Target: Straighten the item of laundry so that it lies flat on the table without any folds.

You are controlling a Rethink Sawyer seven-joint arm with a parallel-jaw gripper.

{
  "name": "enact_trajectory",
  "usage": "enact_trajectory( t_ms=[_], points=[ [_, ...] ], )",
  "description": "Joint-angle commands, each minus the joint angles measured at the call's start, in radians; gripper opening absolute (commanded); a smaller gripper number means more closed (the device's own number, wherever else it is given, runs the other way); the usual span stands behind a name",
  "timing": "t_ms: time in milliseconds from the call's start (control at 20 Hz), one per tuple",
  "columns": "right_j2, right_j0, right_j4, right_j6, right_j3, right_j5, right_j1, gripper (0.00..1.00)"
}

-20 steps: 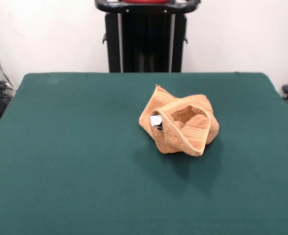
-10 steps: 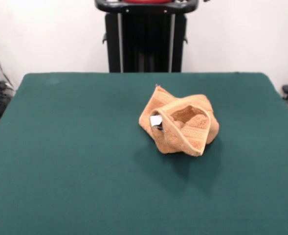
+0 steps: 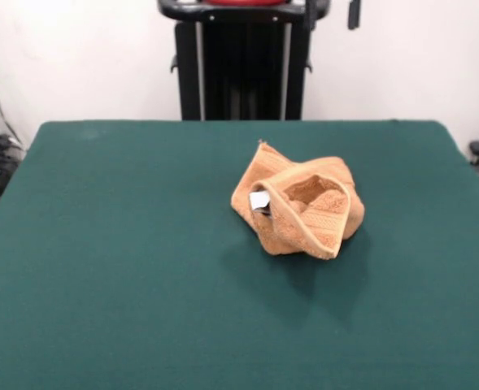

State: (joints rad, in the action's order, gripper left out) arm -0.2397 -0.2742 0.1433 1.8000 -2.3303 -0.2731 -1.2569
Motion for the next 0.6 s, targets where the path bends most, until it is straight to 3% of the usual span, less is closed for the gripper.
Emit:
enact_trajectory(
  t_ms=[50, 600],
  points=[
    [-0.024, 0.057, 0.072, 0.033, 0.181, -0.18, 0.169, 1.0],
    [0.011, 0.113, 0.111, 0.073, 0.357, -0.269, 0.27, 1.0]
  ],
)
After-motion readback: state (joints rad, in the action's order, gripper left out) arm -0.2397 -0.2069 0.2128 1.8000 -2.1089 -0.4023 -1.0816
